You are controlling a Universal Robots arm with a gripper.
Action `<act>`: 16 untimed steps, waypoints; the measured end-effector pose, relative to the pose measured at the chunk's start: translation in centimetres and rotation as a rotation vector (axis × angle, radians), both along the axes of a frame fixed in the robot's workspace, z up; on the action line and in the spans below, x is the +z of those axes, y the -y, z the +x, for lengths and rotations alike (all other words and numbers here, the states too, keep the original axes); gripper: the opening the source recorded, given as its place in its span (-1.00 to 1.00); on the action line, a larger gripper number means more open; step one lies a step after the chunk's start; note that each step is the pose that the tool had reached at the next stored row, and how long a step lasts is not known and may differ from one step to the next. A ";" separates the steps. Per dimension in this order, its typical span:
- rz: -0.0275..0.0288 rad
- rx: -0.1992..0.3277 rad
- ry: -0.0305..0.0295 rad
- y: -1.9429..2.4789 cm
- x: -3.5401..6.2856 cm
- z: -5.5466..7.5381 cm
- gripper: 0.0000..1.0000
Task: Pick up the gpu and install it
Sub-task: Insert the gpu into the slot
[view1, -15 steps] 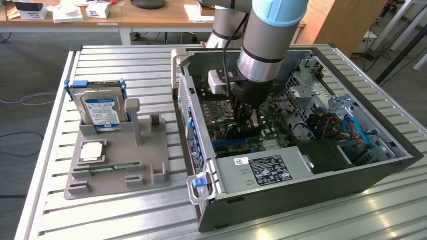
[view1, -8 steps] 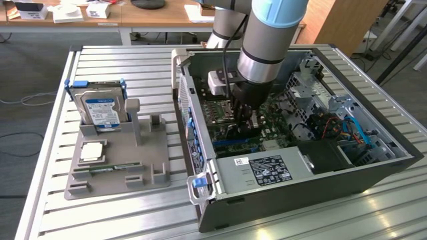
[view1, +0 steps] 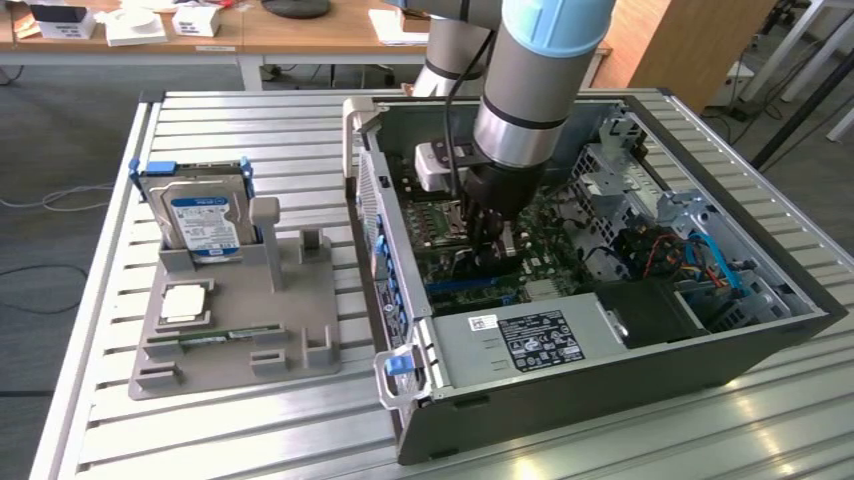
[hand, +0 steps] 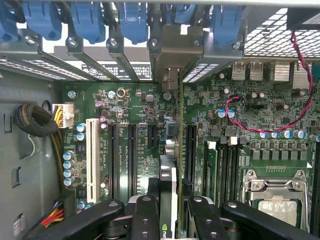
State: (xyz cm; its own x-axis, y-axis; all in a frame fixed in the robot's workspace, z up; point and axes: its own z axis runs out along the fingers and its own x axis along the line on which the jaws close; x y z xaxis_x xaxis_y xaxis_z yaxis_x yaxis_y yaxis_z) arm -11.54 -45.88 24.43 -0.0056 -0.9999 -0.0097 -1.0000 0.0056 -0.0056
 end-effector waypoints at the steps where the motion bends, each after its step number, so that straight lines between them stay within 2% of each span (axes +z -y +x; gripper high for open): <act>1: 0.0000 0.000 0.0001 0.00 -0.02 0.0 -0.46; 16: 0.0000 0.000 0.0000 0.00 -0.15 -0.1 -0.46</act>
